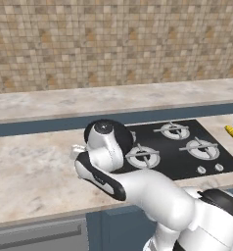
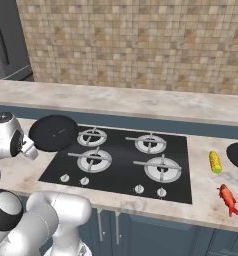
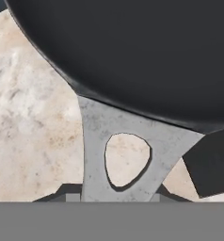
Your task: Place both pans onto different burners. Then place the corn and the fish on different pans.
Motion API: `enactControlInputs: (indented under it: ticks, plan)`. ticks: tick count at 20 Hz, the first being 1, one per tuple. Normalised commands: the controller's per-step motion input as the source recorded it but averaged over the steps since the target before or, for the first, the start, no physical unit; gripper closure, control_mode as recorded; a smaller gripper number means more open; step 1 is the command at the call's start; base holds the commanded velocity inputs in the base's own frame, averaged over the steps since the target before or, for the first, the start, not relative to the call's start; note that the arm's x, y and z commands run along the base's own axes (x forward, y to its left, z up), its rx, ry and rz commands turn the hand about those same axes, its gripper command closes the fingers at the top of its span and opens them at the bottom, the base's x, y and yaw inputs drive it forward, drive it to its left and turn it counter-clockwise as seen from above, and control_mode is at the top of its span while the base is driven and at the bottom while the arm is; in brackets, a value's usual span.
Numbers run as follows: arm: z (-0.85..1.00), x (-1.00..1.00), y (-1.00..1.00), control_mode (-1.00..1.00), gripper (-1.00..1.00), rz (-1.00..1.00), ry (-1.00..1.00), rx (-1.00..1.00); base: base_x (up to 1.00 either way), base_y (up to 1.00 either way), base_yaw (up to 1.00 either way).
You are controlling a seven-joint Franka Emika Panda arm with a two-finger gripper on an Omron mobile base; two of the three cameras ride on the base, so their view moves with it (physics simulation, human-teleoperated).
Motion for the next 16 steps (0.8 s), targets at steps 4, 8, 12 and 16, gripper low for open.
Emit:
enactControlInputs:
  ticks: [4, 8, 12, 16]
  plan:
    - [-0.04, -0.21, -0.46, -1.0, 1.0, -0.06, 0.0, 0.0, 0.0, 0.0, 0.0]
    - [-0.23, -0.16, -0.43, -1.0, 1.0, -0.04, 0.01, 0.0, 0.0, 0.0, 0.0]
    - [-0.36, -0.11, -0.45, -1.0, 1.0, -0.04, 0.03, 0.0, 0.0, 0.0, 0.0]
    - [-0.33, -0.01, -0.46, -1.0, 1.0, -0.03, 0.04, -0.02, 0.0, 0.0, 0.0]
